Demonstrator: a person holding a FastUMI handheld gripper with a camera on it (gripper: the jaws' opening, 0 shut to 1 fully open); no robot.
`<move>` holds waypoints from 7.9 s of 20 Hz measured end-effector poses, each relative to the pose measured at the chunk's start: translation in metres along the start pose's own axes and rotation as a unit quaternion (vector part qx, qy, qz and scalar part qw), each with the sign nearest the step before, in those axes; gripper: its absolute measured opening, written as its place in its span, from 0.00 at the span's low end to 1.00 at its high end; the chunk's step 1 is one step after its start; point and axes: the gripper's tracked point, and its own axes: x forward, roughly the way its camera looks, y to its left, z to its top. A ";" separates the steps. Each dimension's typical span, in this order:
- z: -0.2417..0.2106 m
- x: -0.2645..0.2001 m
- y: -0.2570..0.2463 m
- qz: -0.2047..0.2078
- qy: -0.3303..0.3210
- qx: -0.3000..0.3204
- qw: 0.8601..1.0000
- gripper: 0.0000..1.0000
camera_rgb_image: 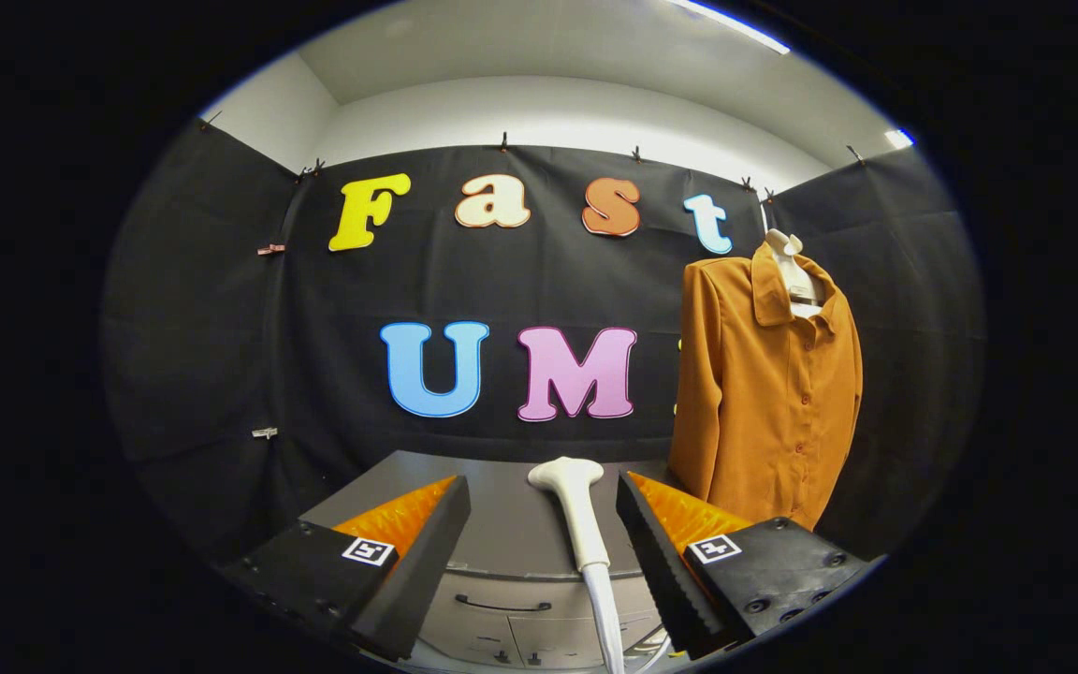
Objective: Iron the clothes twice with a garment steamer, once on the left side and once on the right side.
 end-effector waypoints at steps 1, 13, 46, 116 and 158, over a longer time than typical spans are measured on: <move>-0.004 0.009 -0.002 0.001 0.006 -0.001 1.000 0.98; -0.072 0.136 -0.034 0.013 0.130 0.002 0.991 0.98; -0.142 0.191 -0.044 0.019 0.262 0.010 0.965 0.42; -0.229 0.147 -0.326 0.069 0.292 0.157 0.941 0.42; -0.168 0.147 -0.509 -0.002 0.224 0.157 0.962 0.42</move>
